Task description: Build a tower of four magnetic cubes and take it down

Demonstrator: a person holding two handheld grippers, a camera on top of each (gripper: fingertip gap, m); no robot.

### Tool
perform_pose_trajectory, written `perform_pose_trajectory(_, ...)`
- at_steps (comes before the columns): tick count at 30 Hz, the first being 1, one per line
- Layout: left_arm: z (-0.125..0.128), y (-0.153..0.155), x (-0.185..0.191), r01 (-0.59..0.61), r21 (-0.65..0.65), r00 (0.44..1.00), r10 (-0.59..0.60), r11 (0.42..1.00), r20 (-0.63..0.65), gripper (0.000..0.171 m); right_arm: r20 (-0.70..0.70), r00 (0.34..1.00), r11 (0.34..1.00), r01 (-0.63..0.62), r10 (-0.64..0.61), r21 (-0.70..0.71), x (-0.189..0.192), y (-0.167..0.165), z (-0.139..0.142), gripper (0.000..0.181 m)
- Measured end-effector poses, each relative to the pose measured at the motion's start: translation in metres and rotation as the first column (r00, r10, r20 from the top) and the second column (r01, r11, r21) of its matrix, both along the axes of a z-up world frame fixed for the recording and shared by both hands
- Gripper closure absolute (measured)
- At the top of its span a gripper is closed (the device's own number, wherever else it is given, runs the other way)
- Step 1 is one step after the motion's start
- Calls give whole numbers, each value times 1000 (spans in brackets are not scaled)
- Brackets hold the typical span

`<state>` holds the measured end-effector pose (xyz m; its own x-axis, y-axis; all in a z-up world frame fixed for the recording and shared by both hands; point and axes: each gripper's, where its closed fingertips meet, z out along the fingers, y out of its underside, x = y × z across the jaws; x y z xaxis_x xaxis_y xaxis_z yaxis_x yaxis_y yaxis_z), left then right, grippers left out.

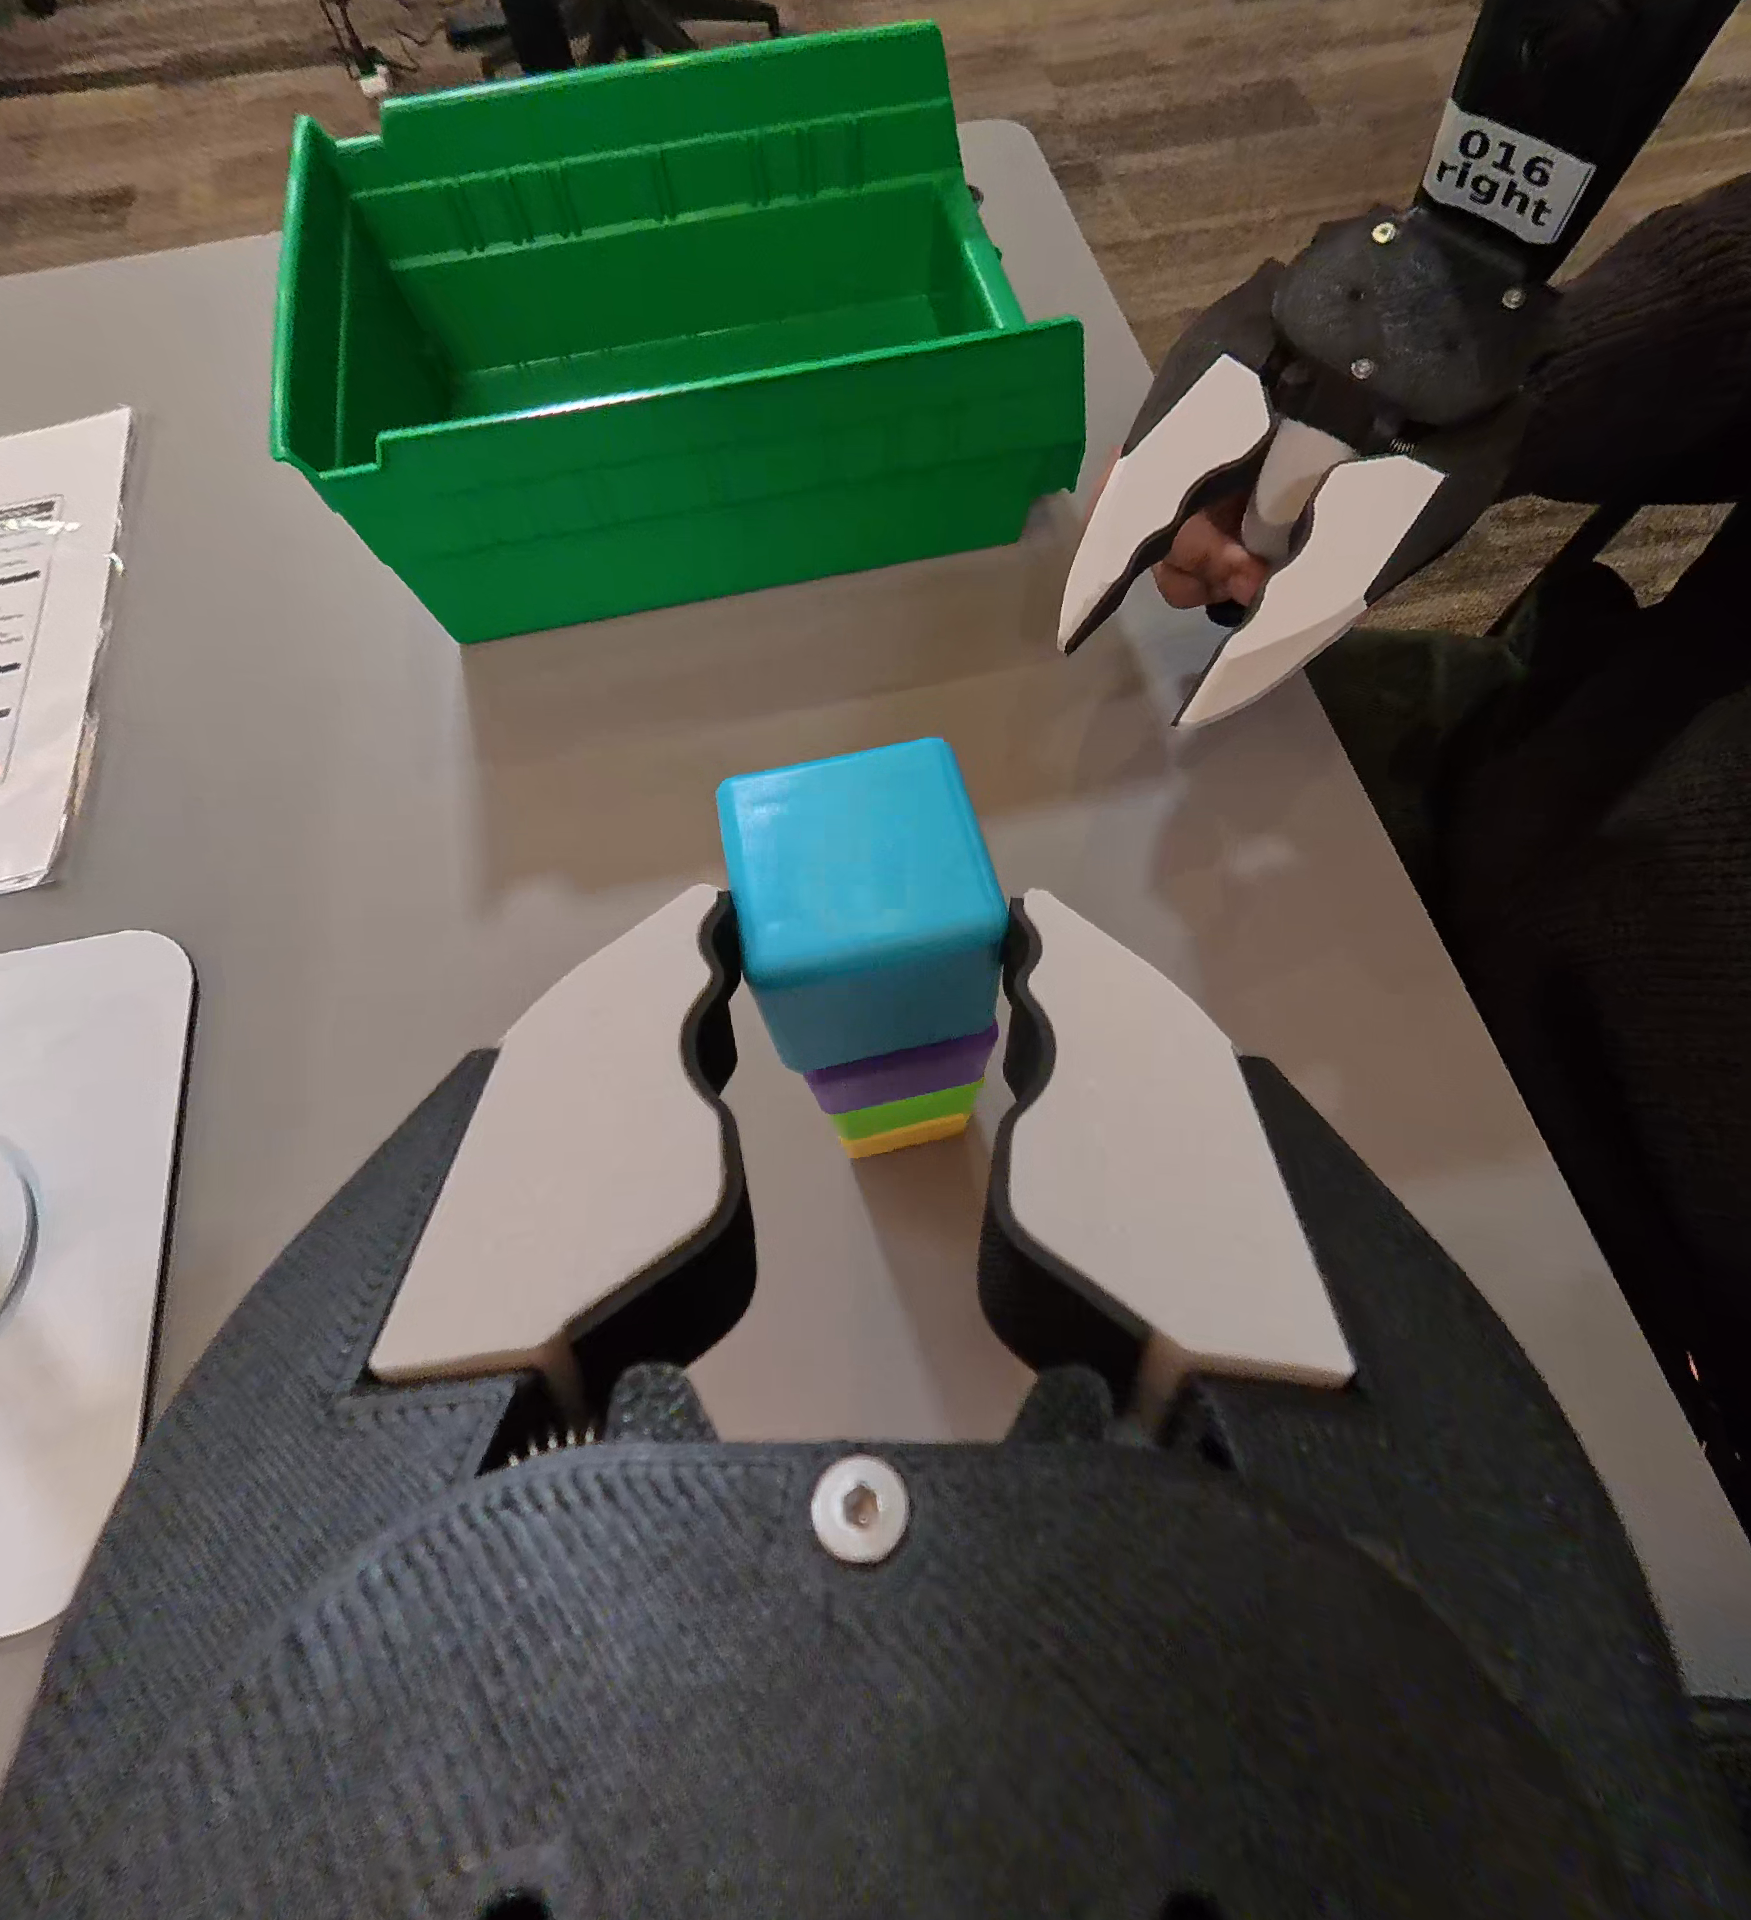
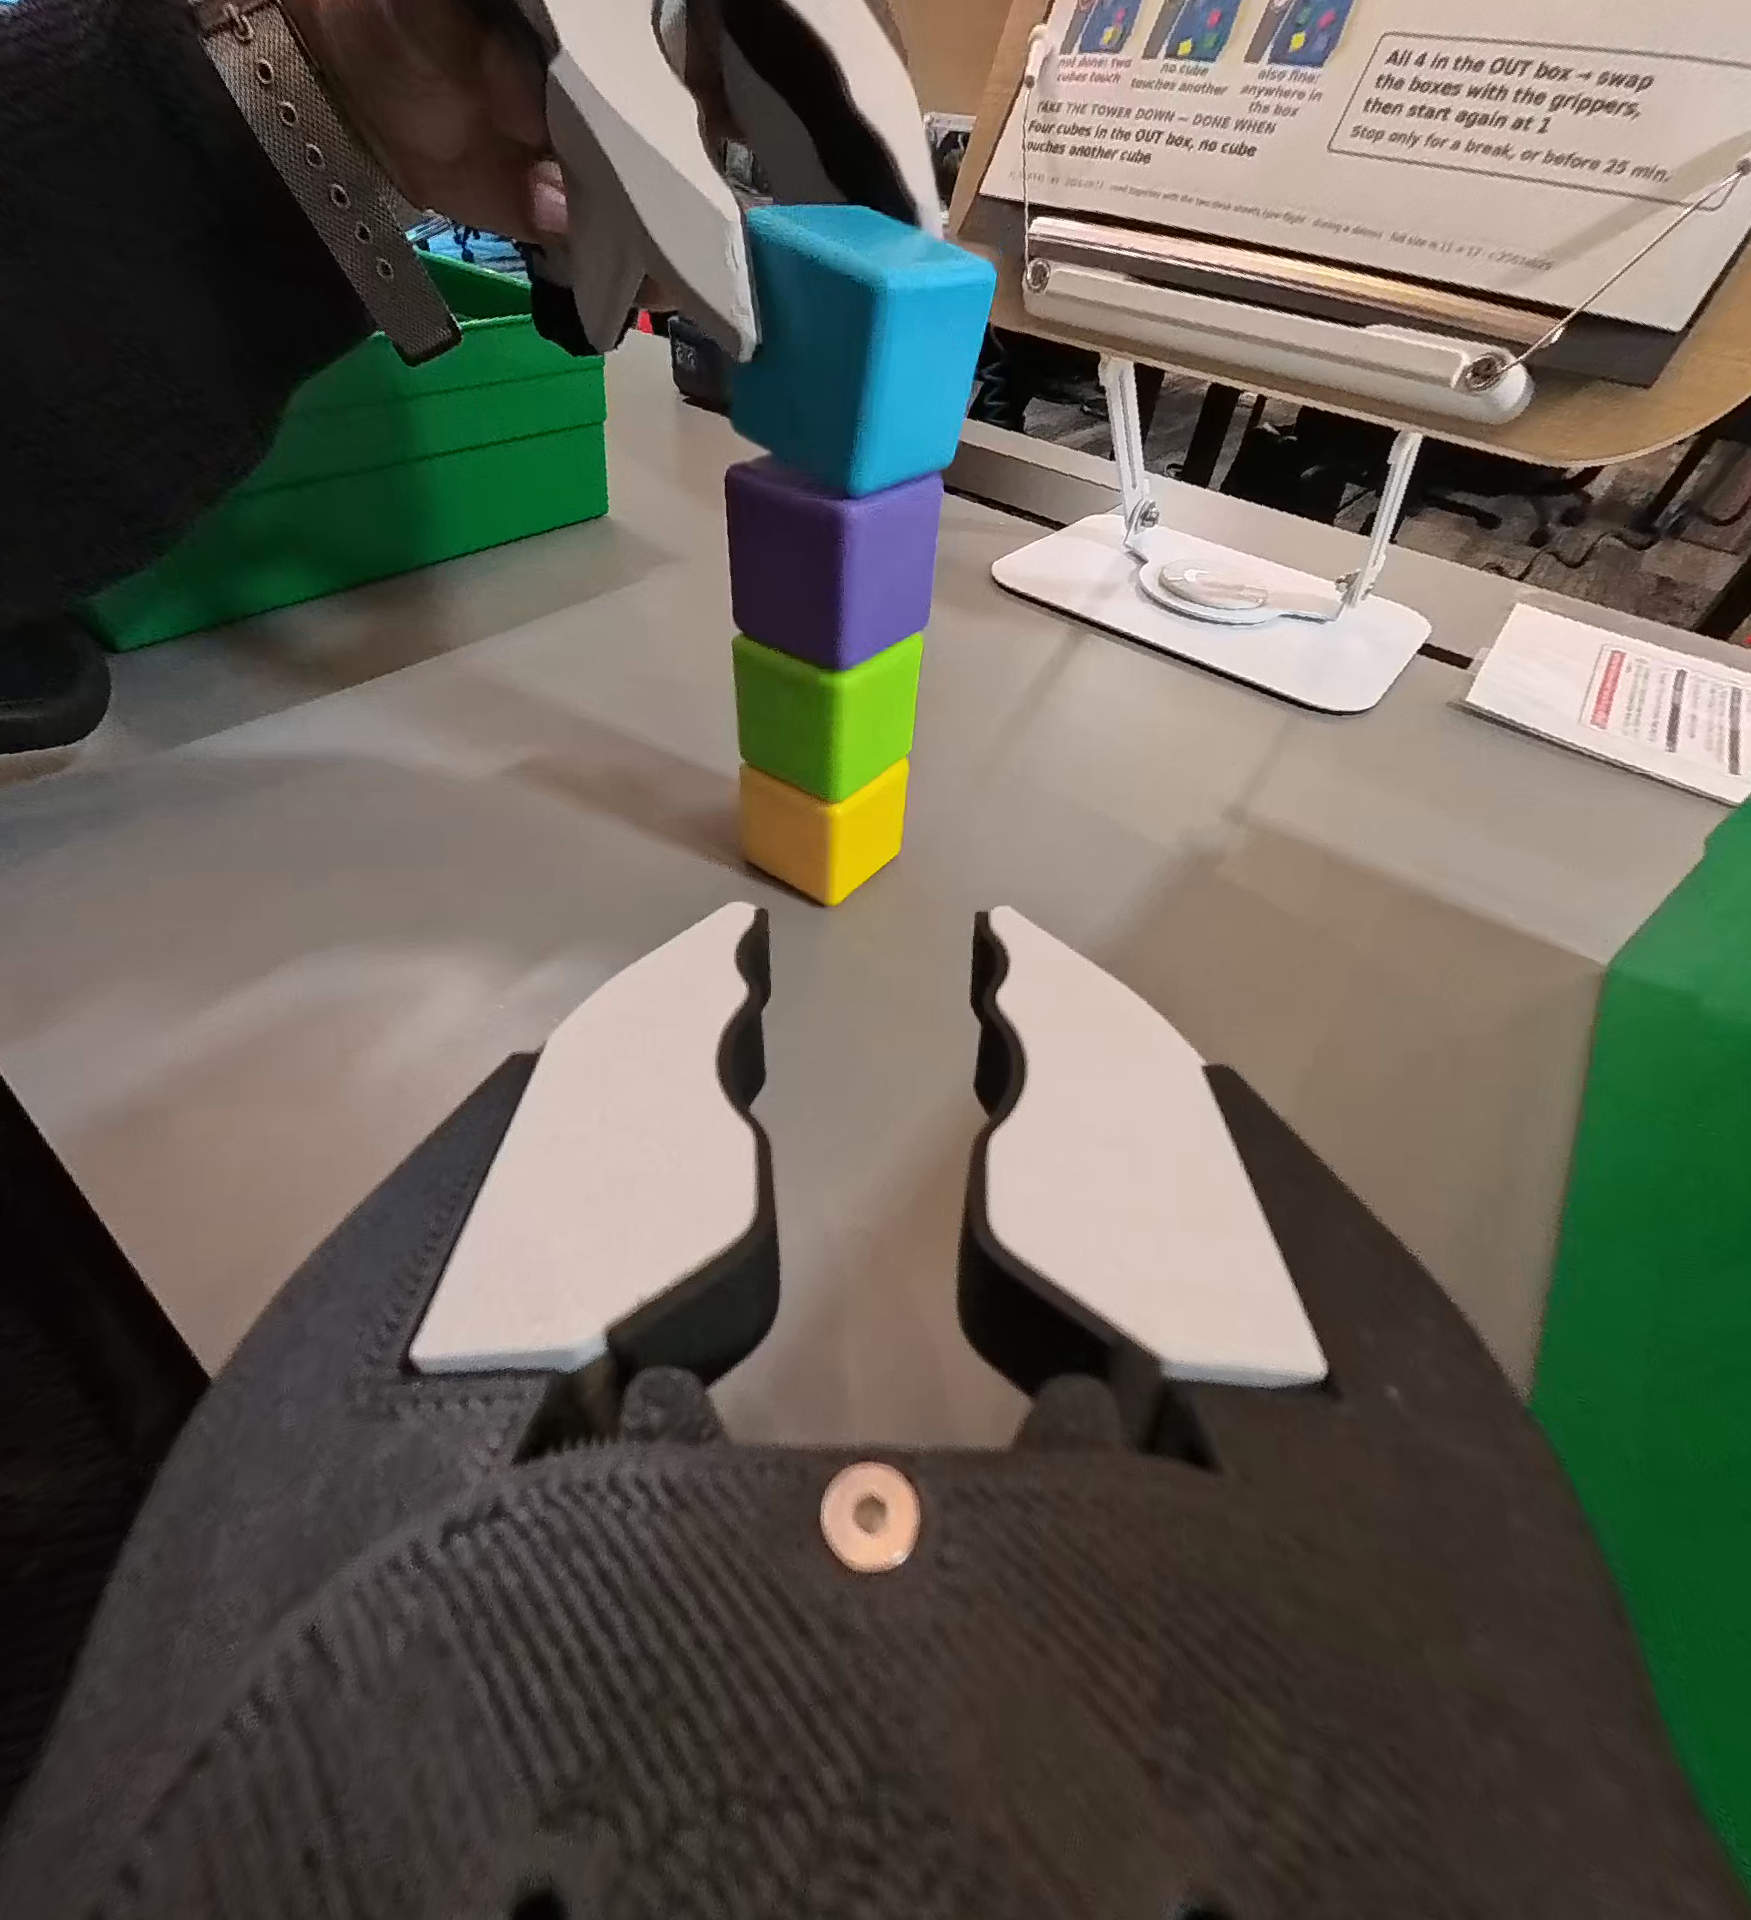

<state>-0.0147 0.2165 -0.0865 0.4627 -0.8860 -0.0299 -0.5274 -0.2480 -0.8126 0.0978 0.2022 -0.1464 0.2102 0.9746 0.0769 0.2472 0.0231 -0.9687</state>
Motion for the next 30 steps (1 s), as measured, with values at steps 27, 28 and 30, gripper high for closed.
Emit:
perform_pose_trajectory(27,53,-11,-12,-119,119,944,75,986,321,93,-46,995,994,-95,93,-47,-15,-11,7,138)
perform_pose_trajectory(28,60,-11,-16,-148,139,929,90,979,359,92,-52,994,993,-104,101,-56,-16,-11,8,137)
perform_pose_trajectory(30,70,-9,-22,-211,174,894,118,962,432,89,-66,991,990,-122,118,-74,-20,-11,10,134)
